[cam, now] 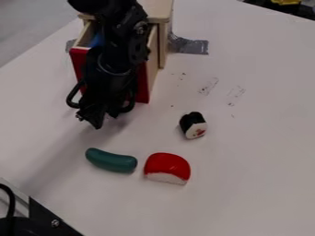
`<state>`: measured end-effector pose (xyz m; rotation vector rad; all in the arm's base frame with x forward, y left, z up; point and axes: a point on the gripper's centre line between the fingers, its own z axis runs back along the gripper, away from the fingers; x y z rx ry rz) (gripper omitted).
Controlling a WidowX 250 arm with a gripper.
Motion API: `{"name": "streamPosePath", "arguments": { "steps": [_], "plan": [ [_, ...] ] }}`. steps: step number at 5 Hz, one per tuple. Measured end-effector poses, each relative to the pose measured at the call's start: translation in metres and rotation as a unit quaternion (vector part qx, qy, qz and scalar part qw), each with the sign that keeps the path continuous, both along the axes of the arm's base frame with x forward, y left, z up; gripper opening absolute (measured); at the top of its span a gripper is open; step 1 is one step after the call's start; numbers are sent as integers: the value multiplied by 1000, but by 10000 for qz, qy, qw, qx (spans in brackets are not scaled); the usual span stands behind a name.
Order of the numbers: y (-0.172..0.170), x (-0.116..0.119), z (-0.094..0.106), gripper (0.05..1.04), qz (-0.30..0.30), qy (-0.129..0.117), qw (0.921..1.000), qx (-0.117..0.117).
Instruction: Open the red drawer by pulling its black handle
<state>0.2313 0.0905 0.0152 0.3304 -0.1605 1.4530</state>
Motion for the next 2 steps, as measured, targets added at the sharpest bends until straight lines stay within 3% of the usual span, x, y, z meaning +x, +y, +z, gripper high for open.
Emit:
{"name": "streamPosePath", "arguments": {
  "steps": [1,2],
  "plan": [
    [9,0,8,977,-401,80,9988,276],
    [19,3,45,999,-1219,-8,9905,635]
  ]
}}
